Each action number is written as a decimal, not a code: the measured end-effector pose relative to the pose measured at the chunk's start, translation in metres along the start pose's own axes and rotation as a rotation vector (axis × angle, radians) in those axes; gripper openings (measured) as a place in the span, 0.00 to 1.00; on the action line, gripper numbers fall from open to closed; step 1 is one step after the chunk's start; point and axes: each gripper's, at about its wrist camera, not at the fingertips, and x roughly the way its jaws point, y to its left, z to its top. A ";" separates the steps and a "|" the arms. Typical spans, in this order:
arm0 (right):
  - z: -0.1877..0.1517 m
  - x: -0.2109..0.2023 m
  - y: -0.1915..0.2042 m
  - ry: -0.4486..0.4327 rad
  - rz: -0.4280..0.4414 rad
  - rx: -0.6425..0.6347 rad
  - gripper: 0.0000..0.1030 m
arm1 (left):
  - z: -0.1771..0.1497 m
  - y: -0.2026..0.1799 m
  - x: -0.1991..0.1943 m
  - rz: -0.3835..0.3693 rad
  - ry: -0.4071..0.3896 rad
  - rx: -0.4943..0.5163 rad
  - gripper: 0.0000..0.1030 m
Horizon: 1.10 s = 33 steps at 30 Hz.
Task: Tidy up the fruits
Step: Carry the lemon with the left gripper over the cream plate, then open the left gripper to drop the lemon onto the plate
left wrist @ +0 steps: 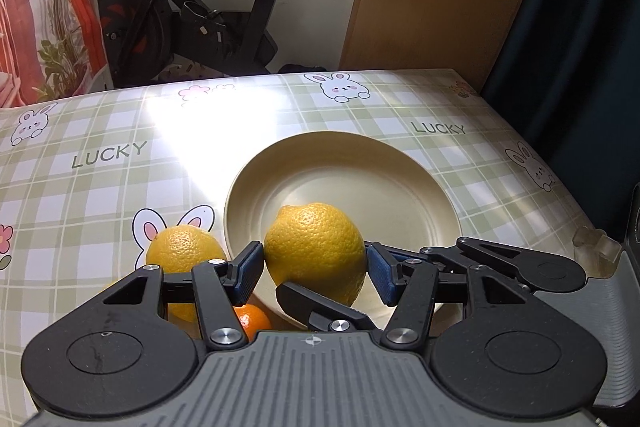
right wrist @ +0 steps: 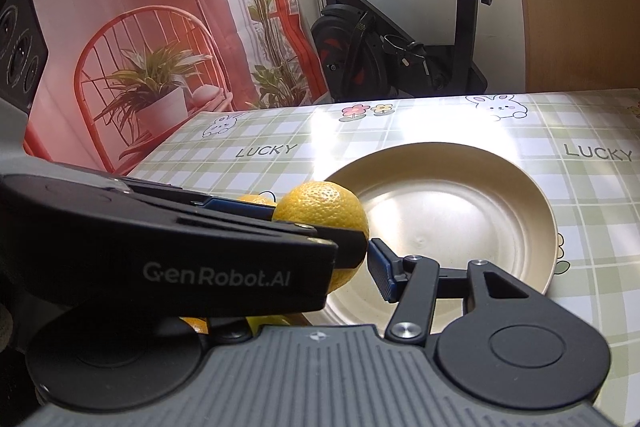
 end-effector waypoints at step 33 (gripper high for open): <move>0.013 -0.016 0.003 0.012 -0.058 -0.032 0.54 | 0.023 0.023 -0.023 -0.034 -0.079 -0.088 0.57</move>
